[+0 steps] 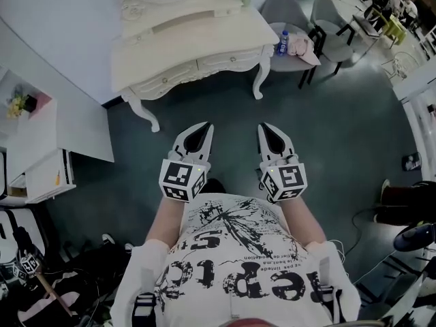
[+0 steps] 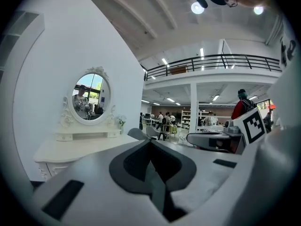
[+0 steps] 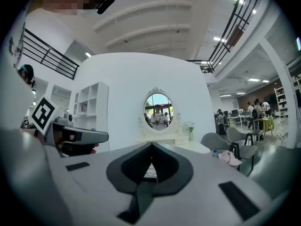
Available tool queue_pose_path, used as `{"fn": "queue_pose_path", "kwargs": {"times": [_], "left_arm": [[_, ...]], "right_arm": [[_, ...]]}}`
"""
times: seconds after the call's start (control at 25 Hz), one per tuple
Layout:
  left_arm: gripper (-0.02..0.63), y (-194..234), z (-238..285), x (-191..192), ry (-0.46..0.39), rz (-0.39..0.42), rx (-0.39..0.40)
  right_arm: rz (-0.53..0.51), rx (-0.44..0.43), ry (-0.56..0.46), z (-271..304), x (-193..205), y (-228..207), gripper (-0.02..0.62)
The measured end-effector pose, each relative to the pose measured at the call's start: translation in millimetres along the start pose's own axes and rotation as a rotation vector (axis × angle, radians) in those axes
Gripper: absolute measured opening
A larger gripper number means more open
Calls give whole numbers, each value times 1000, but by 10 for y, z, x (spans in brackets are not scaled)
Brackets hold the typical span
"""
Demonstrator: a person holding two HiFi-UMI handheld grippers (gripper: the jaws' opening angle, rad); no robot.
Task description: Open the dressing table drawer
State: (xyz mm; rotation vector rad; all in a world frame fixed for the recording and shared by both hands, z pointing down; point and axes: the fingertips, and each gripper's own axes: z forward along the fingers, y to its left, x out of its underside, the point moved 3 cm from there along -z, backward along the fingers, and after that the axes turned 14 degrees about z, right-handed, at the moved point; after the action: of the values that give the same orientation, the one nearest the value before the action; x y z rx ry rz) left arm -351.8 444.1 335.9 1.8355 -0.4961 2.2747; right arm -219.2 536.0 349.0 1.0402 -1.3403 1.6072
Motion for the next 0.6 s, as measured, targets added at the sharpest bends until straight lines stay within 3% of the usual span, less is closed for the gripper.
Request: {"fn": "queue_pose_path", "kwargs": {"times": [0.32, 0.6], "left_arm": [[14, 2, 202, 198, 52, -22, 22], [14, 383, 682, 364, 67, -36, 43]], "right_arm": [[33, 20, 55, 141, 174, -194, 18], [28, 30, 81, 747, 224, -415, 18]]}}
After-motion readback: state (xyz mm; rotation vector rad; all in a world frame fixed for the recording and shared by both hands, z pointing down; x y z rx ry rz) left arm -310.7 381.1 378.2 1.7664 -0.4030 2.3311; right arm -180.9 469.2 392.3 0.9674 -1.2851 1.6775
